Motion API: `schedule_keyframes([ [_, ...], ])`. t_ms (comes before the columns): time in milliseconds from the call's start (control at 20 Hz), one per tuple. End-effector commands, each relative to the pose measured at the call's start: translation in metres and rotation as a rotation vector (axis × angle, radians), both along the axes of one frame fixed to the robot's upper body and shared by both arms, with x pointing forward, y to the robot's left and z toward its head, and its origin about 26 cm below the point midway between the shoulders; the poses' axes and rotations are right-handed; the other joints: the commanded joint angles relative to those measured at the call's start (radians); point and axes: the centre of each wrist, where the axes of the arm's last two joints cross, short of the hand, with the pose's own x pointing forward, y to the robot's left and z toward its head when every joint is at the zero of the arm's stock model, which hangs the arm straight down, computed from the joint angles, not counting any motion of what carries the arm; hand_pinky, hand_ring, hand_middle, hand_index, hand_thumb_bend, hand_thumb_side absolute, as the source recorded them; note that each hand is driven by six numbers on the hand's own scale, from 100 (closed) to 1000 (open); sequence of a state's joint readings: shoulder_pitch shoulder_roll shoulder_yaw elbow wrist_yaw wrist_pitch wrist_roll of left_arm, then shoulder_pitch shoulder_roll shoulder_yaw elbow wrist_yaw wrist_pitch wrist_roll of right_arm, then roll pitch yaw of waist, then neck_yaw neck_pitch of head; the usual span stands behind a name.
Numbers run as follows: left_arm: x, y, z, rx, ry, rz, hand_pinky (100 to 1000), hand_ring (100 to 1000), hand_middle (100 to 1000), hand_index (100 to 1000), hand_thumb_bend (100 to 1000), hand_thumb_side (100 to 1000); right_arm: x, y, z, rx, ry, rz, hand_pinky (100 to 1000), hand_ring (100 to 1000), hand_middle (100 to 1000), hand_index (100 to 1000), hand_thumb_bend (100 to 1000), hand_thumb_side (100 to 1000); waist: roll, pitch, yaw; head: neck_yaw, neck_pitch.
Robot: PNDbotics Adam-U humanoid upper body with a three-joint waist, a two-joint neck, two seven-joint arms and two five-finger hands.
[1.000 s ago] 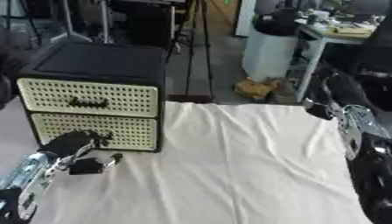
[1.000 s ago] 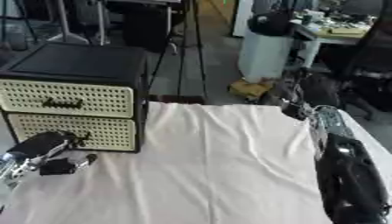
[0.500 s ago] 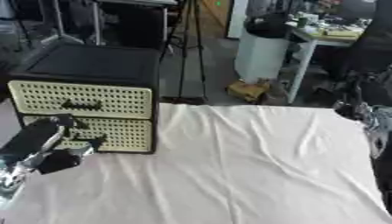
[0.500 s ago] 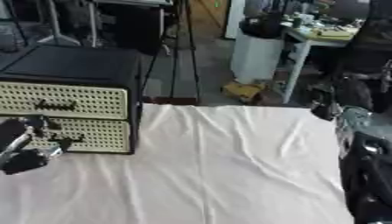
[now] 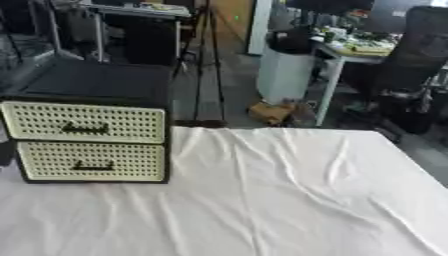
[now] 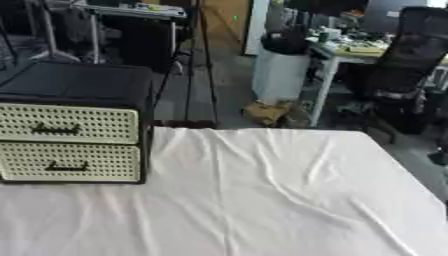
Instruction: Pick up objects from table and place into drawer.
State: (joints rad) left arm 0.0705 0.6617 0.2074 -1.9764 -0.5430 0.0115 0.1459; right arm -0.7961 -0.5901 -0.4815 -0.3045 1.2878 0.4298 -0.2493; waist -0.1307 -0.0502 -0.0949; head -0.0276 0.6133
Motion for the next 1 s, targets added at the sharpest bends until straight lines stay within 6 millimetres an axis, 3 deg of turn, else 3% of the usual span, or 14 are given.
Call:
schedule_keyframes([
  [50,-0.007,0.012,0.018,0.012,-0.146,0.020,524,607,686,764,518,1000,-0.054,-0.037,-0.038,-0.033,0.041,-0.156,918,970,873,902,100,391,0.002,-0.009,0.004,-0.020,-0.008],
  [200,-0.011,0.020,0.020,-0.012,-0.245,0.034,534,613,690,765,537,1000,-0.096,-0.048,-0.072,0.007,0.006,-0.298,917,970,873,901,100,400,-0.002,-0.015,0.009,-0.033,-0.009],
  [400,-0.018,0.031,0.023,-0.023,-0.362,0.079,537,614,688,764,556,1000,-0.129,-0.050,-0.098,0.063,-0.011,-0.436,918,974,869,902,100,415,-0.003,-0.021,0.014,-0.044,-0.011],
  [800,-0.026,0.039,0.018,-0.035,-0.402,0.157,531,612,689,765,548,1000,-0.146,-0.054,-0.108,0.077,-0.036,-0.518,912,964,869,895,100,401,-0.004,-0.027,0.012,-0.058,-0.016],
  [1000,-0.030,0.040,0.011,-0.051,-0.396,0.183,525,605,681,762,542,1000,-0.165,-0.046,-0.128,0.129,0.037,-0.592,906,955,872,889,100,403,-0.004,-0.027,0.015,-0.062,-0.017],
])
